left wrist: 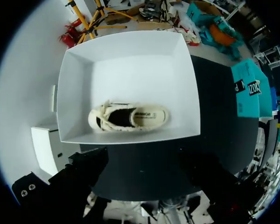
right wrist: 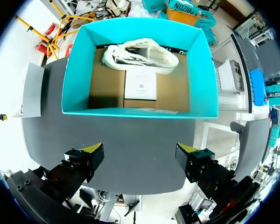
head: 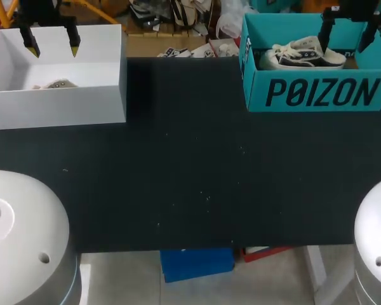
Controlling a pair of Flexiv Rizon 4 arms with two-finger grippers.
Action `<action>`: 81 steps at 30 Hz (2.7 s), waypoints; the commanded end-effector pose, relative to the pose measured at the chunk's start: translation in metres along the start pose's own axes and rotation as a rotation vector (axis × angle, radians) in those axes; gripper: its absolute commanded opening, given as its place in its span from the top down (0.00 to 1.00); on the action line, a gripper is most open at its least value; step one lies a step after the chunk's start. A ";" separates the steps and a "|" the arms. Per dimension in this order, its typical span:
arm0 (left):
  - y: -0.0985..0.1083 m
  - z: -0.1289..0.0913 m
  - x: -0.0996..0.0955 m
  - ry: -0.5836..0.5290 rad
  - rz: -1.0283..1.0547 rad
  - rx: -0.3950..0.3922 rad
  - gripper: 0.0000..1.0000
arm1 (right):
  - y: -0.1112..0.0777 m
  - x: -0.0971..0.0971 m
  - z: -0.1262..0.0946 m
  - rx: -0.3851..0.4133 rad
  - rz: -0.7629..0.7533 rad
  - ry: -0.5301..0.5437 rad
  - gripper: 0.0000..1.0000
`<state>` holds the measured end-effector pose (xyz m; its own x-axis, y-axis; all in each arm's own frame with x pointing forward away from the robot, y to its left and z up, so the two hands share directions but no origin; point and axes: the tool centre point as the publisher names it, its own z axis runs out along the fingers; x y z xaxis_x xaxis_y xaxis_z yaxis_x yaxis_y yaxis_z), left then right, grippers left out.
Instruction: Take the shoe out of the shoebox, open the shoe tongue, remove and reinsert the insole, then place the shoe into the shoebox
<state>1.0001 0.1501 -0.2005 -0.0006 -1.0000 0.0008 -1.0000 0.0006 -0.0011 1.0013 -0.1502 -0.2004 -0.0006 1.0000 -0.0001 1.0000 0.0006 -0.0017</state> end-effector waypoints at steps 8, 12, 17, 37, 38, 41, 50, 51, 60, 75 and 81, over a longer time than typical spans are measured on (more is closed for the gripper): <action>0.000 0.000 0.000 0.000 0.000 0.000 0.00 | 0.001 -0.001 -0.002 -0.010 -0.063 -0.044 0.00; 0.000 0.000 0.000 0.000 0.000 0.000 0.00 | 0.001 -0.001 -0.002 -0.010 -0.063 -0.044 0.00; 0.000 0.000 0.000 0.000 0.000 0.000 0.00 | 0.012 0.010 -0.009 -0.156 -0.338 -0.025 0.00; 0.000 0.000 0.000 0.000 0.000 0.000 0.00 | 0.020 0.025 -0.017 -0.269 -0.899 -0.037 0.00; 0.000 0.000 0.000 0.000 0.000 0.000 0.00 | 0.020 0.025 -0.017 -0.269 -0.899 -0.037 0.00; 0.000 0.000 0.000 0.000 0.000 0.000 0.00 | 0.034 0.024 -0.010 -0.256 -0.982 -0.065 0.00; 0.000 0.000 0.000 0.000 0.000 0.000 0.00 | 0.077 0.028 0.004 -0.173 -1.160 -0.109 0.00; 0.000 0.000 0.000 0.000 0.000 0.000 0.00 | 0.081 0.029 0.006 -0.173 -1.167 -0.104 0.00; 0.000 0.000 0.000 0.000 0.000 0.000 0.00 | 0.119 0.033 0.039 -0.168 -1.216 -0.080 0.50; 0.000 0.000 0.000 0.000 0.000 0.000 0.00 | 0.165 0.008 0.097 -0.141 -1.240 -0.052 0.45; 0.000 0.000 0.000 0.000 0.000 0.000 0.00 | 0.182 -0.002 0.115 -0.128 -1.266 -0.054 0.42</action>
<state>1.0004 0.1501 -0.2010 -0.0010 -1.0000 0.0018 -1.0000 0.0010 -0.0023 1.1665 -0.1505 -0.3023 -0.9392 0.3028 -0.1618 0.2955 0.9529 0.0680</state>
